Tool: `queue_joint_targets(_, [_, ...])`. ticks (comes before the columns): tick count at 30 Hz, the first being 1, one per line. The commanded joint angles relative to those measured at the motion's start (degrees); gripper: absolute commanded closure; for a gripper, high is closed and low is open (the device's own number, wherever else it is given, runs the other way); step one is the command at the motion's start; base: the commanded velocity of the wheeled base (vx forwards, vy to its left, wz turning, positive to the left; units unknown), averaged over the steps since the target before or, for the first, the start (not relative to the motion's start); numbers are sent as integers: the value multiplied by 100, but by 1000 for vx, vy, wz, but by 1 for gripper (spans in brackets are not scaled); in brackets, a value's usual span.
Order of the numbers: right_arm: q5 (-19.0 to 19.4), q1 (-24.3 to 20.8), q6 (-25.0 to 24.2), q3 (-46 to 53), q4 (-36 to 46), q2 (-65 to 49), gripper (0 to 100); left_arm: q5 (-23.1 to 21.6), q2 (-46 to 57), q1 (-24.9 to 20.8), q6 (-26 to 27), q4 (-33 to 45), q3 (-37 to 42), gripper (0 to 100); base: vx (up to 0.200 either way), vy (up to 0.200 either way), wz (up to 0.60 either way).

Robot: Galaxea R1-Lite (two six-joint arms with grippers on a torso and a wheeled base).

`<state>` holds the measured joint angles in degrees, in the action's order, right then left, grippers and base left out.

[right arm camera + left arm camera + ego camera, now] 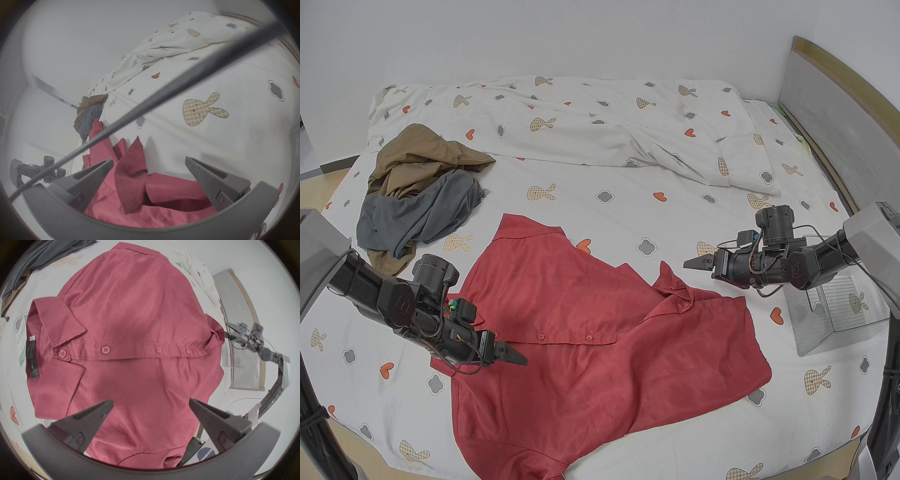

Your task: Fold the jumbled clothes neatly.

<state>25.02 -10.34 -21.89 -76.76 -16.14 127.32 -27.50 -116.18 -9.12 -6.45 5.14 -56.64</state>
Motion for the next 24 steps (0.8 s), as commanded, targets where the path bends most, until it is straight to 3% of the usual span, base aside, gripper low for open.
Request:
queue_joint_targets(1, [-23,-364,-8,-199,76,100,0,-1,297,-20,91,-101,232,0,0,0,0])
queue_joint_targets(11, [-419,-847,71,-559,735,109,0,-1,280,-81,82,-110,241,0,0,0,0])
queue_joint_targets(14, [-867,-882,80,-1069,1069,434,0,-1,280,-81,82,-110,250,0,0,0,0])
queue_joint_targets(17, [-1051,-873,80,-1315,1219,584,0,-1,271,-81,82,-110,250,0,0,0,0])
queue_joint_targets(18, [-1113,-865,80,-1447,1333,645,100,-1,262,-81,82,-110,250,0,0,0,0])
queue_joint_targets(24, [-1122,-803,80,-1473,1526,663,100,-1,253,-81,82,-110,250,0,0,0,0])
